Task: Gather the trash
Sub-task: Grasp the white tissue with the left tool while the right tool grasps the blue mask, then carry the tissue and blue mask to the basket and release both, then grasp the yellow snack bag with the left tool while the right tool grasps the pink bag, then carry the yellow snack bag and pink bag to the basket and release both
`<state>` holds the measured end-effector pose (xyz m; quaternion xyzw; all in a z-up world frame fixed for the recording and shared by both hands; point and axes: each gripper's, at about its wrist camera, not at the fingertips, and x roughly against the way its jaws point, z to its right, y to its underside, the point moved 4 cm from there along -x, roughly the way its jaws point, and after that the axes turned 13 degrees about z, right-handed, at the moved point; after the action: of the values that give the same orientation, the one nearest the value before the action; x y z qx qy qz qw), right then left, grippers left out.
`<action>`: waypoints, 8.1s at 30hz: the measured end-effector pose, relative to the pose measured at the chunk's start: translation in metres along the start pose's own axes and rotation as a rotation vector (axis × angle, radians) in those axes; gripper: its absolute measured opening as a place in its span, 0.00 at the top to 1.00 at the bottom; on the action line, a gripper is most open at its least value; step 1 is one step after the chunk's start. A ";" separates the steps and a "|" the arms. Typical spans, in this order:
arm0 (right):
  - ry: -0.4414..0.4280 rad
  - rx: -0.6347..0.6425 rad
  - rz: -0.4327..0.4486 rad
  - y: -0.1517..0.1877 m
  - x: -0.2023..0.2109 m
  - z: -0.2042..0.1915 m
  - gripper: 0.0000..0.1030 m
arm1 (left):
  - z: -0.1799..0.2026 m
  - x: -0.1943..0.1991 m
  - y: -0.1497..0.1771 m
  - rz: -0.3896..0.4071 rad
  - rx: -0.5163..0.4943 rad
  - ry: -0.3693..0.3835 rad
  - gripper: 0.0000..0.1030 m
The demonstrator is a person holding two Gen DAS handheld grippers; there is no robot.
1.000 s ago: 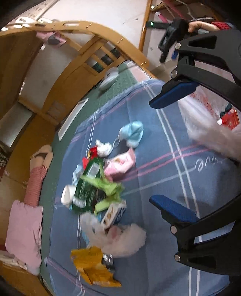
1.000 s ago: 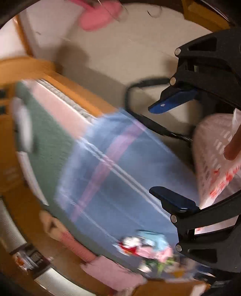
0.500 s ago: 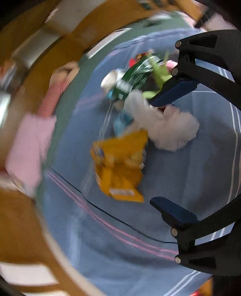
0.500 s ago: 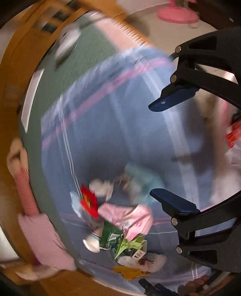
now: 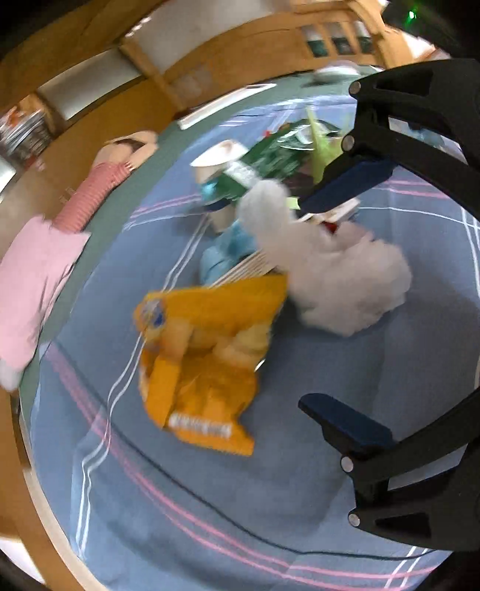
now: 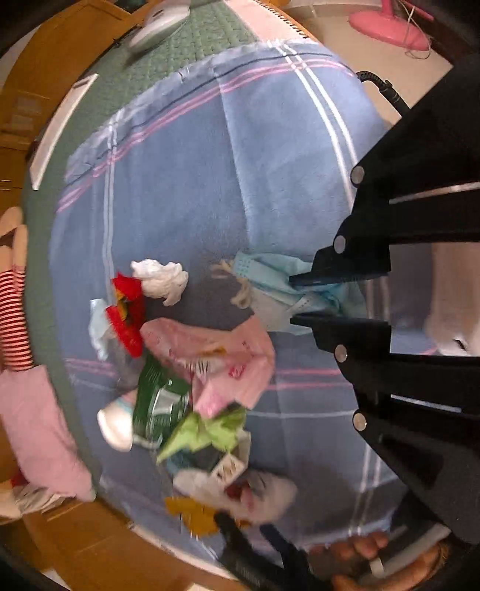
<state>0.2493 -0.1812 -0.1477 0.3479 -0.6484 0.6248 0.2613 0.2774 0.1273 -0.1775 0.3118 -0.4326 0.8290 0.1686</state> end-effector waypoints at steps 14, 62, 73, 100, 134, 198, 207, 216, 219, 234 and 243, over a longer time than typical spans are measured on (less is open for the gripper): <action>-0.082 -0.049 0.008 0.016 0.008 -0.023 0.84 | 0.021 0.019 0.032 -0.037 -0.117 0.129 0.63; 0.106 -0.045 -0.052 0.037 -0.039 -0.018 0.46 | 0.010 0.024 0.051 -0.026 -0.329 -0.066 0.70; 0.015 -0.057 -0.013 0.034 -0.026 -0.028 0.80 | 0.016 0.037 0.045 0.049 -0.323 -0.052 0.71; 0.004 0.037 0.018 0.125 0.126 0.067 0.33 | 0.141 0.129 0.146 -0.060 -0.694 0.731 0.71; 0.032 -0.216 0.247 0.057 0.114 0.062 0.28 | 0.033 0.092 0.017 0.396 -0.287 -0.184 0.08; -0.013 -0.036 -0.049 0.042 -0.020 -0.065 0.88 | -0.018 0.067 0.026 0.180 -0.096 -0.139 0.66; -0.045 -0.175 -0.020 0.032 -0.016 -0.051 0.43 | -0.021 0.064 0.026 0.165 -0.083 -0.150 0.63; -0.008 -0.106 -0.041 0.023 -0.036 -0.067 0.43 | -0.023 0.064 0.026 0.165 -0.073 -0.160 0.61; -0.017 -0.079 -0.064 0.033 -0.040 -0.075 0.51 | -0.026 0.065 0.026 0.167 -0.053 -0.163 0.60; -0.040 -0.076 -0.064 0.038 -0.032 -0.075 0.84 | -0.038 0.070 0.024 0.178 0.030 -0.176 0.41; -0.030 -0.108 -0.065 0.039 -0.028 -0.065 0.84 | -0.083 0.089 0.018 0.254 0.317 -0.181 0.27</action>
<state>0.2305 -0.1136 -0.1886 0.3633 -0.6734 0.5748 0.2900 0.1703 0.1859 -0.1654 0.3507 -0.3459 0.8698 -0.0280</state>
